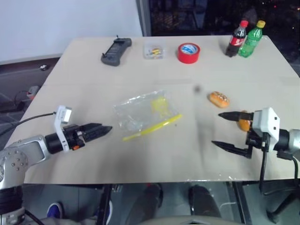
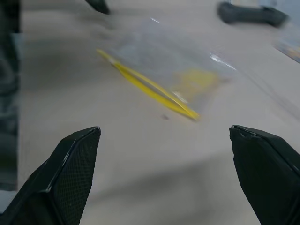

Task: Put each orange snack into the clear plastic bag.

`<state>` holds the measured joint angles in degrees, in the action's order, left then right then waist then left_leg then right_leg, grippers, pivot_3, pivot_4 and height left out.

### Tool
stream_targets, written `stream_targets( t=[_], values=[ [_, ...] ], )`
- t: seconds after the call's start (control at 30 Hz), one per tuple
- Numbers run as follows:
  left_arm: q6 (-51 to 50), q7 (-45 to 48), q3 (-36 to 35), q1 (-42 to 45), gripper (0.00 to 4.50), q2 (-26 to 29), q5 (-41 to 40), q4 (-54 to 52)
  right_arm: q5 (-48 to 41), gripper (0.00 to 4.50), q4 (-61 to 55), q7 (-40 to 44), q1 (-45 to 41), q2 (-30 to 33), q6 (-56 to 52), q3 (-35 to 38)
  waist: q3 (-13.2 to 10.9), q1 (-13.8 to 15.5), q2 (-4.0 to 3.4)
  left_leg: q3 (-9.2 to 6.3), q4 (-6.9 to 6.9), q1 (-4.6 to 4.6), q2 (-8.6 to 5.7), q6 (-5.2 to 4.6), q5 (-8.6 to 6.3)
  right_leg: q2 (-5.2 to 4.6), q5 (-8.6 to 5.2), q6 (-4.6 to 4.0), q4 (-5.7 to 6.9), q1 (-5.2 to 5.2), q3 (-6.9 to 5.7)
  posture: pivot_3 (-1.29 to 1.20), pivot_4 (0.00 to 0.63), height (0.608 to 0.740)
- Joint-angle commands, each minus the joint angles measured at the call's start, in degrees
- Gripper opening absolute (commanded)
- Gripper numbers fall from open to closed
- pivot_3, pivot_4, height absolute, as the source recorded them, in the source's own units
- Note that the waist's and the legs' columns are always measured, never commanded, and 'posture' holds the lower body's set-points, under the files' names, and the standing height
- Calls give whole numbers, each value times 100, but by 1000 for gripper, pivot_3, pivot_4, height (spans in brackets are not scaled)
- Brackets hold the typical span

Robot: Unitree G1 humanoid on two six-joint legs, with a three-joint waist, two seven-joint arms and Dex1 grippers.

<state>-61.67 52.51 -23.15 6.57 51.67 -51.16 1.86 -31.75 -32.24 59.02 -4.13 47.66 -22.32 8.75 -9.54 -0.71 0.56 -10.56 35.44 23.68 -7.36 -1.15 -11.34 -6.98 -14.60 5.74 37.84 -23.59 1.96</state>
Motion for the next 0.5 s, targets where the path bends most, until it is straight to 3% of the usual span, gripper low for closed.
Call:
stream_targets(
  t=[0.03,0.33,0.5],
  values=[
    [93,448,223,252,4450,147,156,487,-146,4500,-215,36,-201,-58,114,-80,0,1,2,-1,0,2,0,1,0,0,0,-1,0,-2,0,0,150,740],
    [520,1247,1198,1338,4450,-256,819,1999,-507,4500,-383,-51,-233,-187,51,-46,1,11,7,-5,2,1,-2,2,0,-4,1,-2,1,0,-1,0,150,740],
    [958,1566,1643,2099,4450,-835,1316,3046,-539,4500,-361,-181,-308,-334,57,-188,10,30,3,-7,6,-3,-3,3,1,-3,2,-2,8,2,-3,0,150,740]
  ],
)
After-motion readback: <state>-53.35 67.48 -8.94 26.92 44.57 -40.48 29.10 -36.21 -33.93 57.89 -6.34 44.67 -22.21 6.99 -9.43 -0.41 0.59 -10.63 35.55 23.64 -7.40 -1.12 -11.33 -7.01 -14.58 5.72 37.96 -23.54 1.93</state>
